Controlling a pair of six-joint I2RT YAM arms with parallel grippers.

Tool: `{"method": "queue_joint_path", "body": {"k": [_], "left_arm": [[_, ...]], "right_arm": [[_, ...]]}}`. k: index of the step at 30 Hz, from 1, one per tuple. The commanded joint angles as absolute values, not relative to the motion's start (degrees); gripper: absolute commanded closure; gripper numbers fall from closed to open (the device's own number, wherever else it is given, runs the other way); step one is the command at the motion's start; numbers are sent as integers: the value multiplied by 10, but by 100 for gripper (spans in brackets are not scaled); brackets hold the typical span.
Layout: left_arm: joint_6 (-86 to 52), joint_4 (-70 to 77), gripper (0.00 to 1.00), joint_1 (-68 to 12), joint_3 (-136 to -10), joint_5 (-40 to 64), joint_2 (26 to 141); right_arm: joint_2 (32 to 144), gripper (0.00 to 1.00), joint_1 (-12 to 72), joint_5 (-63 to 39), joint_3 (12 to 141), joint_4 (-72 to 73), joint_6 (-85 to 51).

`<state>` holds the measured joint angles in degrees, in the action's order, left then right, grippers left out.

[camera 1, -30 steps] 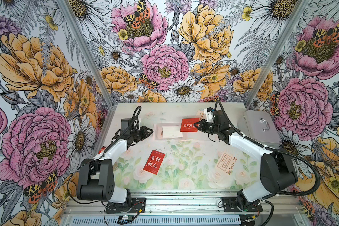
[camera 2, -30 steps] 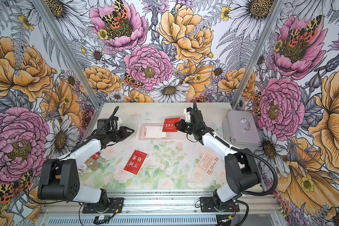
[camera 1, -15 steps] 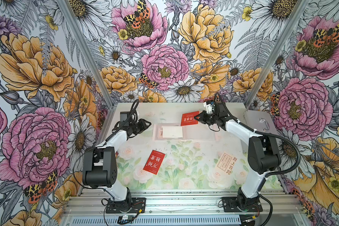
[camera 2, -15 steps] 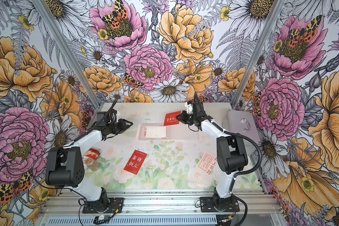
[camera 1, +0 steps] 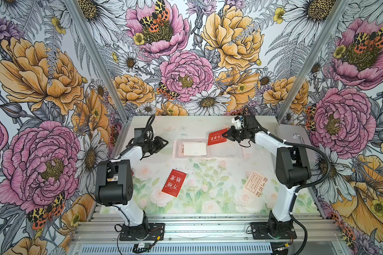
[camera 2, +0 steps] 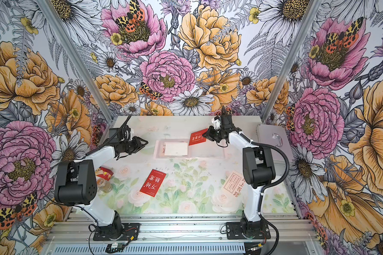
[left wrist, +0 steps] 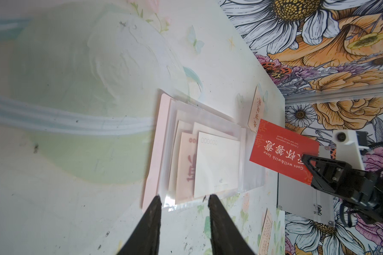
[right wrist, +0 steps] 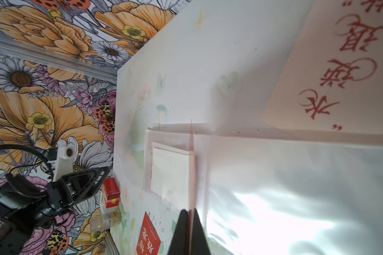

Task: Place the photos into the photo albums
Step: Pick up the photo at the center of the board, then insert the photo into the photo album.

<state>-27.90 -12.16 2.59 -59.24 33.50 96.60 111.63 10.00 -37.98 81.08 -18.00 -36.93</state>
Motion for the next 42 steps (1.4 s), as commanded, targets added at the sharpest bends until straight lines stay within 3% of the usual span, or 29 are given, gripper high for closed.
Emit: {"method": "queue_joint_path", "body": {"k": [1, 14, 19, 32, 42], "left_arm": [[-262, -118, 62, 14, -583, 329, 950], [-317, -138, 63, 24, -706, 247, 1016], [-351, -106, 63, -7, -680, 227, 999], [-322, -103, 63, -20, -640, 271, 1006], [-324, -77, 63, -11, -638, 290, 1037]], "right_arm": [[1086, 100, 115, -346, 799, -186, -358], [1059, 100, 121, -289, 833, -187, -380], [1048, 100, 126, -251, 802, -182, -385], [1106, 100, 128, -344, 822, -137, -376], [1110, 100, 123, -358, 810, -139, -373]]}}
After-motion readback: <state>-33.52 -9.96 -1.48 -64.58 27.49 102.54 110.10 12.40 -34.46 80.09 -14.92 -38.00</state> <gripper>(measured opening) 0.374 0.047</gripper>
